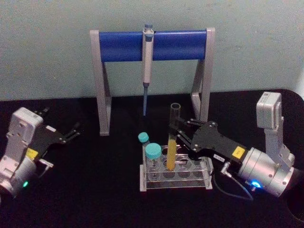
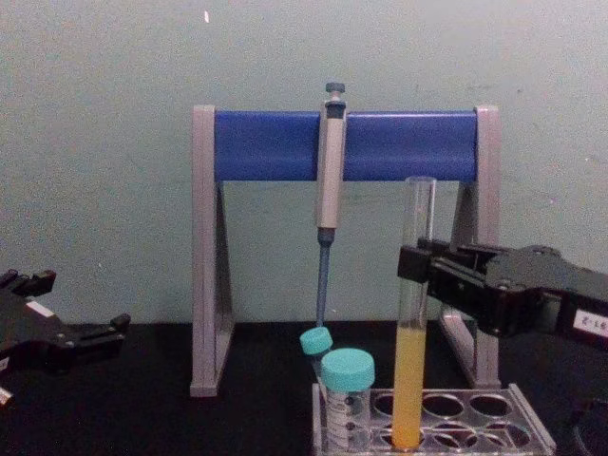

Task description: Pick up the test tube from the test tube rack, shake it, then place it back into the test tube rack.

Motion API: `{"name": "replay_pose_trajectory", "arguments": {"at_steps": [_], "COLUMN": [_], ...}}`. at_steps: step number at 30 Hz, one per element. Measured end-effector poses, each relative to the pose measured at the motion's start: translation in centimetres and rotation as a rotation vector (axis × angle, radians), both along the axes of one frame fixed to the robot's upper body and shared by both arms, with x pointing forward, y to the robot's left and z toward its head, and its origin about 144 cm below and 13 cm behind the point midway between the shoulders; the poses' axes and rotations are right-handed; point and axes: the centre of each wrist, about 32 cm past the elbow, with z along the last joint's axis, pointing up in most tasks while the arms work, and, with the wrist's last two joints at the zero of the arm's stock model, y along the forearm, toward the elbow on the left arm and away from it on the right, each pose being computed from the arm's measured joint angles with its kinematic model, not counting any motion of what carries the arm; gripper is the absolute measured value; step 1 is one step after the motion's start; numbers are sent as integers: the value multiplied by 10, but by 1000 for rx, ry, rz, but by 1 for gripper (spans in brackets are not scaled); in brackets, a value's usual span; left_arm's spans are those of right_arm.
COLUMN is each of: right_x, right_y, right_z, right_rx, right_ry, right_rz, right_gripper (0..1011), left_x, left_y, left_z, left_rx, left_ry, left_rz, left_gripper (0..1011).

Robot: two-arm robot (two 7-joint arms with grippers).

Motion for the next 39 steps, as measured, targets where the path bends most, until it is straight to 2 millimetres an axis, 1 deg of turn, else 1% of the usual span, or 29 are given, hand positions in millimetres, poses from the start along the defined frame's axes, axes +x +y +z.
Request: {"name": "replay_pose_trajectory", "arguments": {"at_steps": [18, 39], "right_x": [-2, -3], "right_y": [4, 5], "right_z": [-15, -28], "right_rx": [-15, -42], "right_ry": [33, 55], "right_rz": [-1, -16], "right_gripper": [228, 228], "left_x": [0, 0], "left_y": [0, 0], "left_z": [0, 0], "left_rx": [0, 0], "left_ry": [0, 0], "left_rz": [0, 0], "left_gripper": [1001, 1001]}}
